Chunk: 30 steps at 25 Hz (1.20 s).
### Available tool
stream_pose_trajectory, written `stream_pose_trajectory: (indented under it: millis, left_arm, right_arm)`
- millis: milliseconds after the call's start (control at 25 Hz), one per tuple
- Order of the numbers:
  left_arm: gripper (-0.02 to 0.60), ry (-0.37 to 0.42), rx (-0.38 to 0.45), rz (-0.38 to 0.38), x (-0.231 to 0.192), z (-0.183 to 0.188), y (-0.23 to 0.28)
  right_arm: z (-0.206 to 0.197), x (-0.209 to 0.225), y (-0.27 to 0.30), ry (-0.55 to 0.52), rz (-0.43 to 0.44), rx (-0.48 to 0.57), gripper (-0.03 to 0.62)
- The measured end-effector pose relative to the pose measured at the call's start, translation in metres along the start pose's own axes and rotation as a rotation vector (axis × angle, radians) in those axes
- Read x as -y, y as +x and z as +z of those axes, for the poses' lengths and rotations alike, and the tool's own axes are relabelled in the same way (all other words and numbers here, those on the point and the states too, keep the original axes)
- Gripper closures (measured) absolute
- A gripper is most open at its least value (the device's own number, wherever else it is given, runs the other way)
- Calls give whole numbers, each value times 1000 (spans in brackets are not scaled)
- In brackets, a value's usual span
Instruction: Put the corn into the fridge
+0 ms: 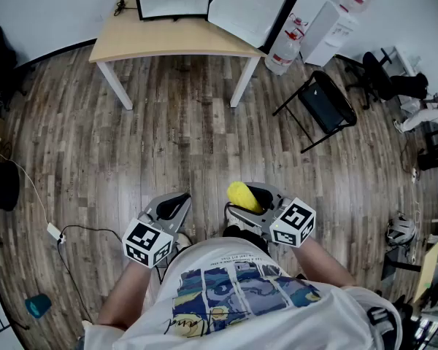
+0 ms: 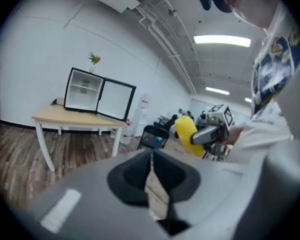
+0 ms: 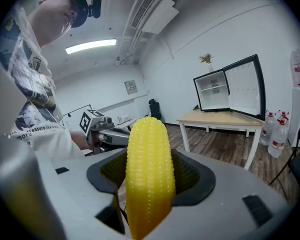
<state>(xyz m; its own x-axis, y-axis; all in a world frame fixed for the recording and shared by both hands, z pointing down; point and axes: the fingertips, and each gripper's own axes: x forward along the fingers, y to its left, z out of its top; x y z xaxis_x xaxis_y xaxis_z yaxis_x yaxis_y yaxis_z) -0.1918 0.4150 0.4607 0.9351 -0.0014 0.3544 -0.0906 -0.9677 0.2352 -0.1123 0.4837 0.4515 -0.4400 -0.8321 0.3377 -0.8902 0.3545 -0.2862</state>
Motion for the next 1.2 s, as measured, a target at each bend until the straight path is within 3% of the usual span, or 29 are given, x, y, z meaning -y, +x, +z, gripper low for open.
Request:
stream_pose_trajectory:
  millis: [160,360,680,880,1200]
  left_arm:
    - [557,-23,23,-6,26,22,47]
    - [558,23,21,-23,59,55,125]
    - [571,37,14,64,68,87,191]
    - [572,35,-8,69,47,94,207]
    - [572,38,36,11,-41,122,233]
  right_arm:
    - [8,41,-36,-28,-15,-4,346]
    - [7,113,-83,-46,-46,-19,345]
    - [11,200,-110,-55,-32,-66,347]
    - [27,242,-87,-54,-34,-85,347]
    - [75,303,-17,-73,-96,-96,347]
